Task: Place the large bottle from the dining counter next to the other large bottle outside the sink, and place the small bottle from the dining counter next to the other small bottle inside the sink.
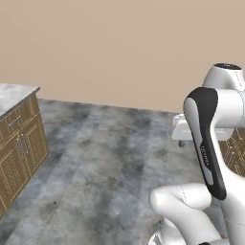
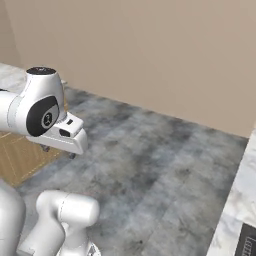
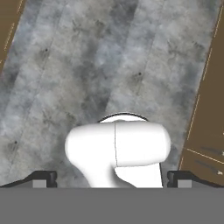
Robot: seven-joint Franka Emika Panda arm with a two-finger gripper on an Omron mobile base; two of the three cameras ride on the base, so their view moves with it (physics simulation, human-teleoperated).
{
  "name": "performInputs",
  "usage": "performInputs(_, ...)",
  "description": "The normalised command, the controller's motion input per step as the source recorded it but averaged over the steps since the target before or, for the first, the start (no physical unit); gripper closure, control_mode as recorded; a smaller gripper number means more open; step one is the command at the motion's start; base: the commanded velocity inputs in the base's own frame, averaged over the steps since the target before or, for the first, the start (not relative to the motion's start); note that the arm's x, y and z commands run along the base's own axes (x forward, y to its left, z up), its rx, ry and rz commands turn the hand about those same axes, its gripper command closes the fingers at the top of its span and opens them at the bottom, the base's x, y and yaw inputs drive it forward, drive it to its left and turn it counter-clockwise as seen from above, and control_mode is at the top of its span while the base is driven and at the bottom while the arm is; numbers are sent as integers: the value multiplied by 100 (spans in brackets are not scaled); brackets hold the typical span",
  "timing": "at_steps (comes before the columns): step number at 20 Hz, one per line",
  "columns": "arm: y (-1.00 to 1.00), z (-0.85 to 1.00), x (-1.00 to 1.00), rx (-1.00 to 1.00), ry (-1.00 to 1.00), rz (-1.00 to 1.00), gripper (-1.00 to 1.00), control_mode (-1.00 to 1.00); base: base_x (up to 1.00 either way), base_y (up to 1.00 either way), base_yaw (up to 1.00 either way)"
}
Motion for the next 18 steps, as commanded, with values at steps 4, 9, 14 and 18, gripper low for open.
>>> performInputs(4, 0, 0, 0, 0, 0, 0, -100, 100, 33, 2, 55)
performInputs(9, 0, 0, 0, 0, 0, 0, -100, 100, 87, 16, 53)
performInputs(14, 0, 0, 0, 0, 0, 0, -100, 100, 100, 6, 39)
performInputs(18, 0, 0, 0, 0, 0, 0, -100, 100, 100, 4, 26)
